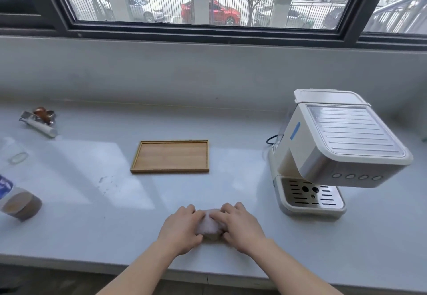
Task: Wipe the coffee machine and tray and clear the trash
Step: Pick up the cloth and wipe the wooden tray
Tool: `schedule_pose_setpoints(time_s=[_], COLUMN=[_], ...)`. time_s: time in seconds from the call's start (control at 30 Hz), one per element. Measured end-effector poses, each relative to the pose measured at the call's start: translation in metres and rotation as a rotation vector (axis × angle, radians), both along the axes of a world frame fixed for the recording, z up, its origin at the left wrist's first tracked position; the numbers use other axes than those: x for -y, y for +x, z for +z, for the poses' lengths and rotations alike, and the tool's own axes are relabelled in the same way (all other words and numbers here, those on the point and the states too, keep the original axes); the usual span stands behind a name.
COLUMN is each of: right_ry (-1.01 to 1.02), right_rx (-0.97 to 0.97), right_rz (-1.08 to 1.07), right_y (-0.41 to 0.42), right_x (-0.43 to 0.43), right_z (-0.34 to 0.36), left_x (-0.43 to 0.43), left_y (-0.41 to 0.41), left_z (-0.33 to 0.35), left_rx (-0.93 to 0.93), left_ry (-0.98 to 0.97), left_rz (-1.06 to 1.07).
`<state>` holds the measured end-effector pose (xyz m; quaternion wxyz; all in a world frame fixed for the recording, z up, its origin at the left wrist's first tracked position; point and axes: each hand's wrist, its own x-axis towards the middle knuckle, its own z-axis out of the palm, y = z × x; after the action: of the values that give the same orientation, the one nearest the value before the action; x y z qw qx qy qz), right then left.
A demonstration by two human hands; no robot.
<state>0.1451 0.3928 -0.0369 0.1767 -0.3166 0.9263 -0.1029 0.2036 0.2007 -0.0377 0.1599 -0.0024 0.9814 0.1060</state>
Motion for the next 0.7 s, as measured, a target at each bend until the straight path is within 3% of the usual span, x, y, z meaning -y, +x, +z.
schedule_pose_setpoints(time_s=[0.7], right_ry=[-0.115], right_rx=[-0.057], right_rz=[-0.074], right_y=[-0.046], right_x=[0.112], right_z=[0.022], left_x=[0.109], left_y=[-0.050], left_z=[0.019], left_rx=[-0.160], left_ry=[0.068], left_rz=[-0.026])
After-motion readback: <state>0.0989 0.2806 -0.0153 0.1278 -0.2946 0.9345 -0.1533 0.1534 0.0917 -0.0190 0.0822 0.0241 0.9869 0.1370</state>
